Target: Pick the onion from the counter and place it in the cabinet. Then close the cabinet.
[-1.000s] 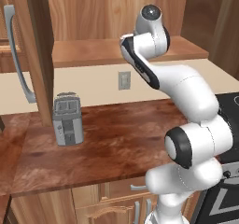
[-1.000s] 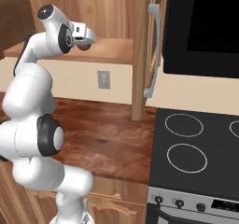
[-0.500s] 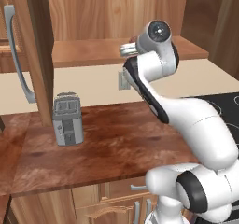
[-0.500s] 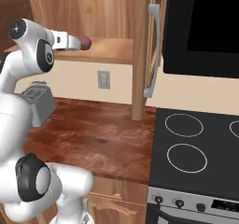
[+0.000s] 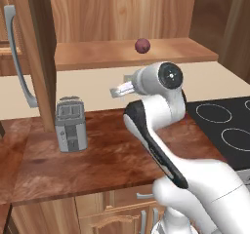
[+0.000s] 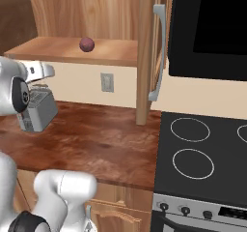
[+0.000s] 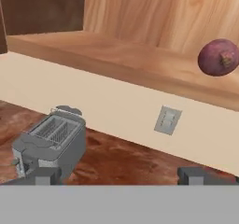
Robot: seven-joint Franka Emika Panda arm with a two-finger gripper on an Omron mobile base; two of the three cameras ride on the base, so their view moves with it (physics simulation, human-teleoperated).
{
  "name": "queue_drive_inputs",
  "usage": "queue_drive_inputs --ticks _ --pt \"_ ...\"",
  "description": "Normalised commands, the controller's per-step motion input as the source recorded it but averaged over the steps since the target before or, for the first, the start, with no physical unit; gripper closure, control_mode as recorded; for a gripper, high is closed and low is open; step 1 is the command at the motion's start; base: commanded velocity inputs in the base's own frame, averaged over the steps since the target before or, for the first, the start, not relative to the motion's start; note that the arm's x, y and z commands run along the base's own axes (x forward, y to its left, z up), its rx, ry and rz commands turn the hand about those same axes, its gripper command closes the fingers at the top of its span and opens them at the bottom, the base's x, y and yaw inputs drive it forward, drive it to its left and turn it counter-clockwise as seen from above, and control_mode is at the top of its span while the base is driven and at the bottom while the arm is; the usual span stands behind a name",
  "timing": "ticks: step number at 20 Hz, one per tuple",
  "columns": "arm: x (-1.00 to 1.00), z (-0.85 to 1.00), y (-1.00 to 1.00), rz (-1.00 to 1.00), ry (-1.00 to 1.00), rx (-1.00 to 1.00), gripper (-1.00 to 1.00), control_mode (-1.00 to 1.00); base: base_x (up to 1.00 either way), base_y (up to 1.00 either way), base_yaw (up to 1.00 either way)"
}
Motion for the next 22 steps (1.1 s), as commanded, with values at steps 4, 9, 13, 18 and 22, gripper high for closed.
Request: queue_drive_inputs --ticks 4,9,13,18,22 --pt "-0.50 -0.97 1.00 0.14 0.01 -0.23 -1.00 -1.00 0.00 0.00 0.00" --pt "-0.05 -0.71 1.00 0.09 -0.03 -0.34 -1.00 -1.00 0.00 0.00 0.00" --pt "0.04 -0.24 1.00 0.04 -0.11 -0.38 -1.00 -1.00 0.00 0.00 0.00" --pt "0.12 -0.13 1.00 0.00 -0.01 -0.34 -1.00 -1.00 0.00 0.00 0.00" --pt "0.01 -0.19 1.00 0.00 0.00 -0.31 -1.00 -1.00 0.00 0.00 0.00"
